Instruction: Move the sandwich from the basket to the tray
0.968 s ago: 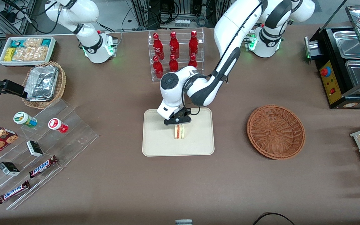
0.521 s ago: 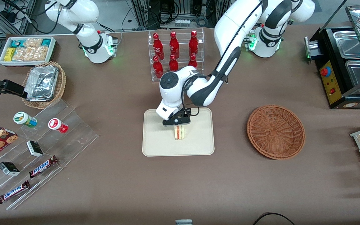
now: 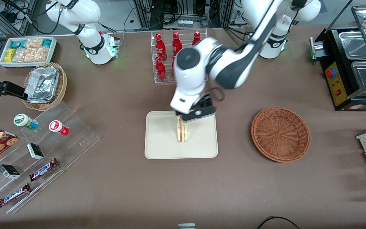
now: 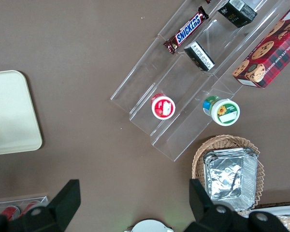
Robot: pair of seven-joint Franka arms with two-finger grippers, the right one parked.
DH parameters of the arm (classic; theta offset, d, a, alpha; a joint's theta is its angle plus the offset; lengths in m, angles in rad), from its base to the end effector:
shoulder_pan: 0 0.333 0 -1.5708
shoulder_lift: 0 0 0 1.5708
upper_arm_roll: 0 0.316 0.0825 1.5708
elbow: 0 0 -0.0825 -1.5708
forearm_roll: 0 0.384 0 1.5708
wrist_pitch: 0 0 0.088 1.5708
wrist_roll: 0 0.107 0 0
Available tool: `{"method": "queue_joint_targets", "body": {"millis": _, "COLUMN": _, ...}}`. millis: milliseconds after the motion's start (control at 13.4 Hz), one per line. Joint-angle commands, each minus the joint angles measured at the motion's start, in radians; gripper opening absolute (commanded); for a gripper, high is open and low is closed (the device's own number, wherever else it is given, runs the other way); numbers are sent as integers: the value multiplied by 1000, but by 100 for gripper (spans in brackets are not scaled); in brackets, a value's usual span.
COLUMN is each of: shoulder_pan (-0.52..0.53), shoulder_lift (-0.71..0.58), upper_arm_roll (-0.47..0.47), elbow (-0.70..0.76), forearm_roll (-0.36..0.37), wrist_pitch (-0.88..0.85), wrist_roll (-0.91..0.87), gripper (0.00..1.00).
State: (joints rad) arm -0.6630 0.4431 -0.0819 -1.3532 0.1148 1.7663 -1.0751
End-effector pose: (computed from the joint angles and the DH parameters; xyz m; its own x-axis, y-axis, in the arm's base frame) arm 0.5190 -0.4510 0.4691 0.9504 0.3065 0.0537 0.3095 -0.9489 -0.0622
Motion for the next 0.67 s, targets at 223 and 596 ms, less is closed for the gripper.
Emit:
{"method": "queue_joint_targets", "body": {"millis": 223, "shoulder_pan": 181, "shoulder_lift": -246, "upper_arm_roll": -4, "elbow": -134, "forearm_roll": -7, "wrist_pitch": -186, "wrist_roll": 183, "gripper": 100}}
{"method": "queue_joint_targets", "body": {"millis": 596, "shoulder_pan": 412, "shoulder_lift": -441, "upper_arm_roll": -4, "elbow": -303, "forearm_roll": -27, "wrist_pitch": -206, "wrist_roll": 611, "gripper": 100}}
